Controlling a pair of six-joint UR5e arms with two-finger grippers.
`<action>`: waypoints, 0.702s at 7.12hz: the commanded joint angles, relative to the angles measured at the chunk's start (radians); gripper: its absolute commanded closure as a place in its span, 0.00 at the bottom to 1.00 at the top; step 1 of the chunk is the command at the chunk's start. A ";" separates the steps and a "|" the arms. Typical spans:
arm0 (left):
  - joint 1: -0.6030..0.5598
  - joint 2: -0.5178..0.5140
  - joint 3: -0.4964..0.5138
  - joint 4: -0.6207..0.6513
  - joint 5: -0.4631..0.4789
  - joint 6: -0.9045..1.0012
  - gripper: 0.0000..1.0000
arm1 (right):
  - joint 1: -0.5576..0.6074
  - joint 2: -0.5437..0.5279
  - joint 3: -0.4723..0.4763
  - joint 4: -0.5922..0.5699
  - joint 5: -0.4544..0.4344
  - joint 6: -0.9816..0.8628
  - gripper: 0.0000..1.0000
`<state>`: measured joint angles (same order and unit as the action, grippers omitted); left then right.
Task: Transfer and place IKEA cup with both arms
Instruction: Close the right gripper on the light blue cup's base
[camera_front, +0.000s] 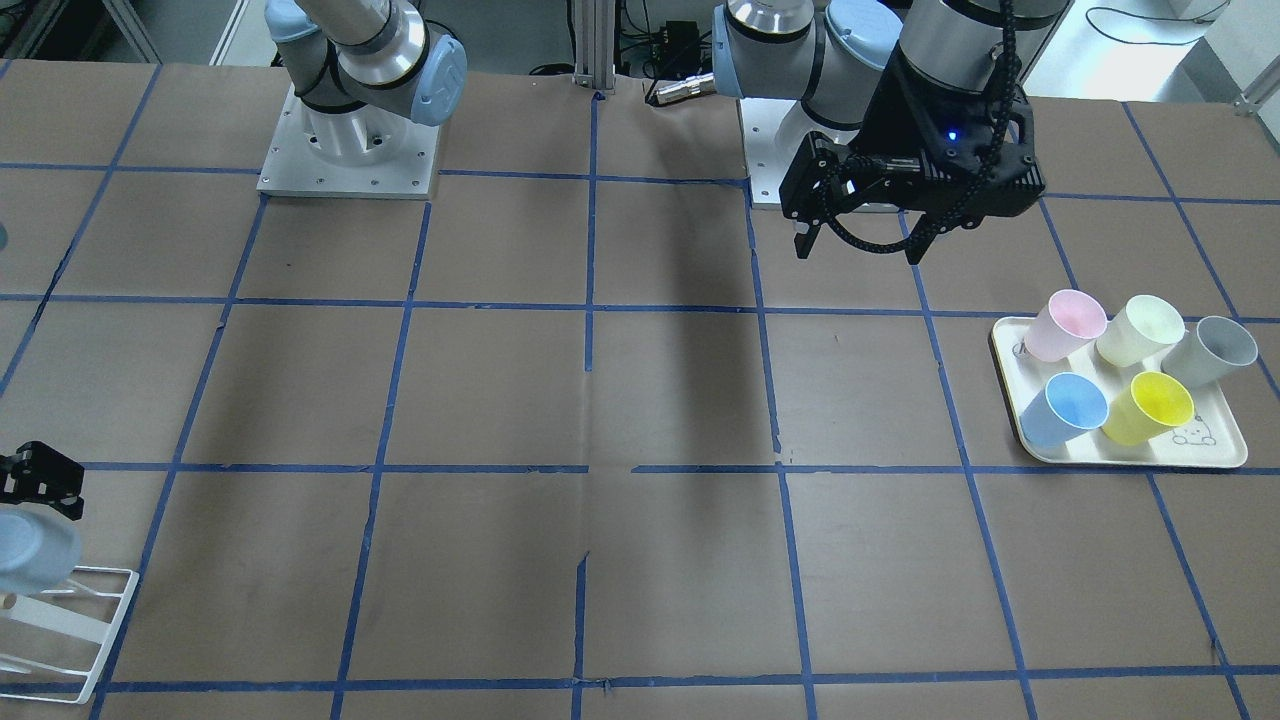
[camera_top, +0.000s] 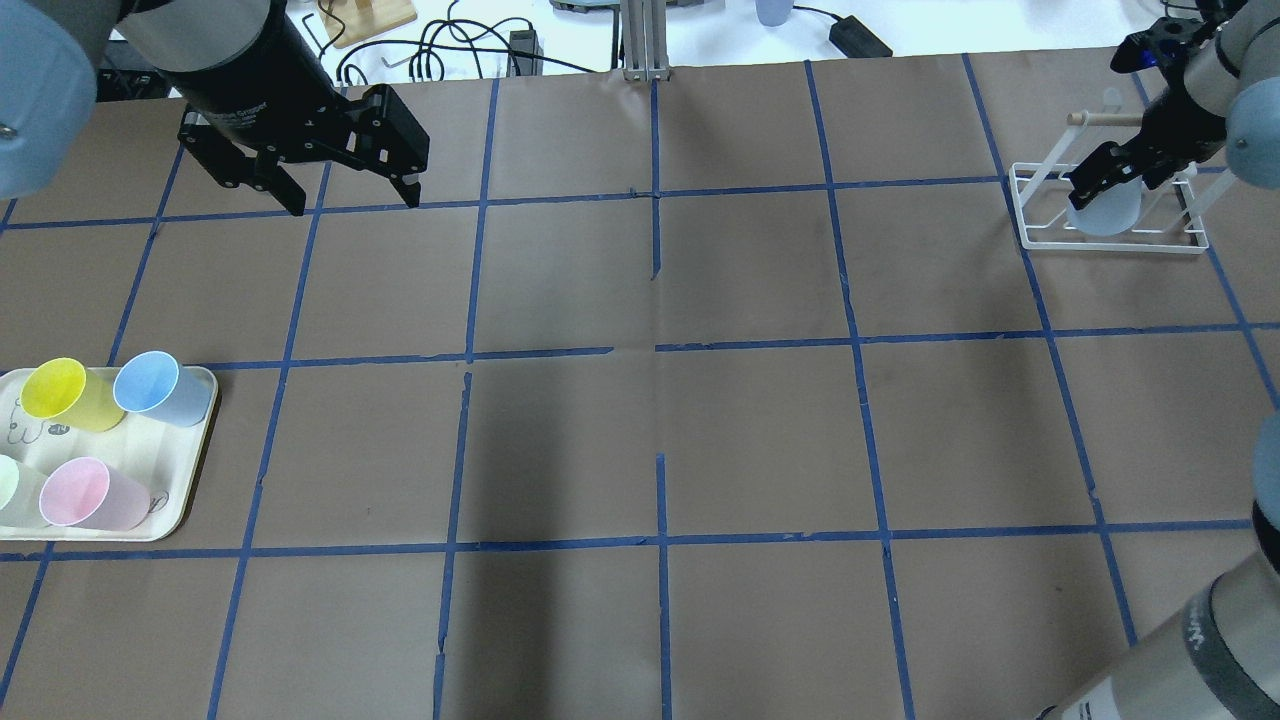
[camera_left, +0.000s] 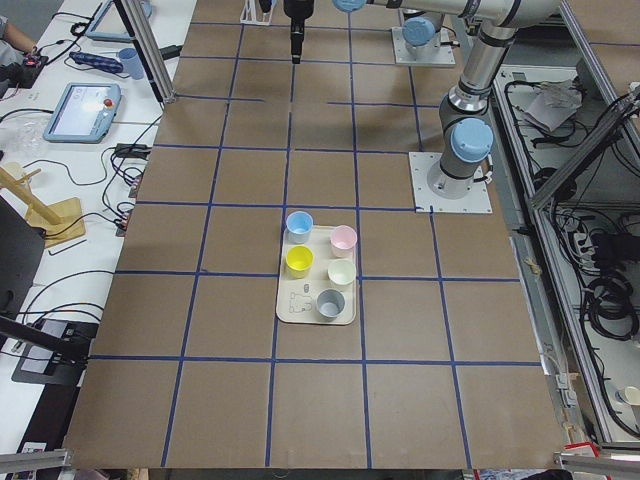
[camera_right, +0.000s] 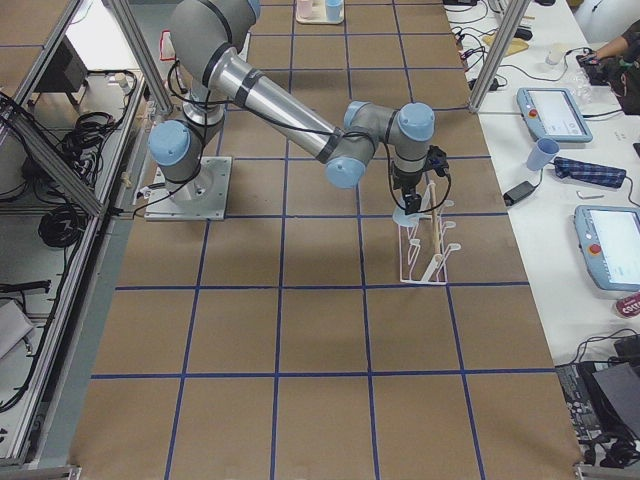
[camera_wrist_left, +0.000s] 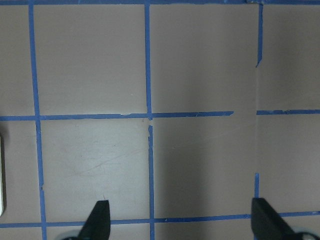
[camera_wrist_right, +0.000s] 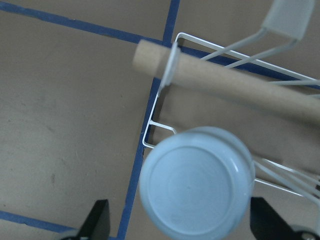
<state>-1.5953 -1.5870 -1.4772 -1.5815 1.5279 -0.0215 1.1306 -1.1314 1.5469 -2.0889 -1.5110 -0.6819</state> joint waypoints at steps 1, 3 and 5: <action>0.000 0.001 0.000 0.000 0.000 0.000 0.00 | 0.003 0.018 -0.036 0.004 0.000 0.007 0.00; 0.000 -0.001 0.000 0.000 0.000 0.000 0.00 | 0.005 0.032 -0.045 0.010 -0.005 0.018 0.02; 0.000 0.001 0.000 0.000 0.000 0.000 0.00 | 0.005 0.030 -0.047 0.009 -0.005 0.018 0.11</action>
<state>-1.5954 -1.5868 -1.4772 -1.5815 1.5272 -0.0214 1.1348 -1.1011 1.5021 -2.0796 -1.5150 -0.6653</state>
